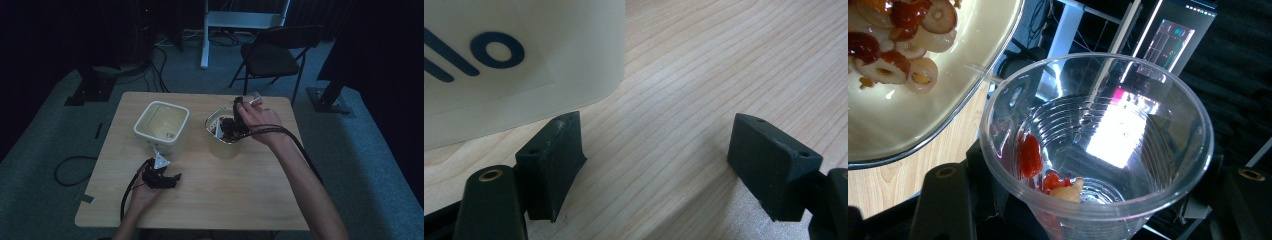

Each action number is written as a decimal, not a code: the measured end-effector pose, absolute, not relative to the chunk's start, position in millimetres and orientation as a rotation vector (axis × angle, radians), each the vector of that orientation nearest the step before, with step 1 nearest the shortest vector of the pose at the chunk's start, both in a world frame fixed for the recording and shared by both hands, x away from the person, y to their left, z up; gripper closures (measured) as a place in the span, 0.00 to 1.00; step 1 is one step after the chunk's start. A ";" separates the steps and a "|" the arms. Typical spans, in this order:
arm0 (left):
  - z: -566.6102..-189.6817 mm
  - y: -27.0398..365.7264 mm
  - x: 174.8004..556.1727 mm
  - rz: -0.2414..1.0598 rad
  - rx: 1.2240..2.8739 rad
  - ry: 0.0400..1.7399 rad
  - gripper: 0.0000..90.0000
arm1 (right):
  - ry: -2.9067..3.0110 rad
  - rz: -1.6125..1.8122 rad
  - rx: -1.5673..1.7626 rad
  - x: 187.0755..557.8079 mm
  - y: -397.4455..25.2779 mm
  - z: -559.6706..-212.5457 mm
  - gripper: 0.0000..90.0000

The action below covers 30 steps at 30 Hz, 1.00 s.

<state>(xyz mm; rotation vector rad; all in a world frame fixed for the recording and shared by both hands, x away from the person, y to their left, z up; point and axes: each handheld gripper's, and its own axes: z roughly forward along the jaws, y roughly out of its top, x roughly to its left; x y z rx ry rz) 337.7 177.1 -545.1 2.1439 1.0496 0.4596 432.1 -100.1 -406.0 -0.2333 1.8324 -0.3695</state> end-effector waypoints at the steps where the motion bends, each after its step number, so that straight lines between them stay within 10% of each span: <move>1: -545.0 177.1 337.7 0.460 2.144 1.049 0.25 | 1.836 -0.361 -0.231 431.9 -100.3 -406.0 0.36; 30: -545.1 177.1 337.7 0.461 2.144 1.049 0.25 | 1.867 -0.298 -0.211 430.3 -106.1 -405.9 0.36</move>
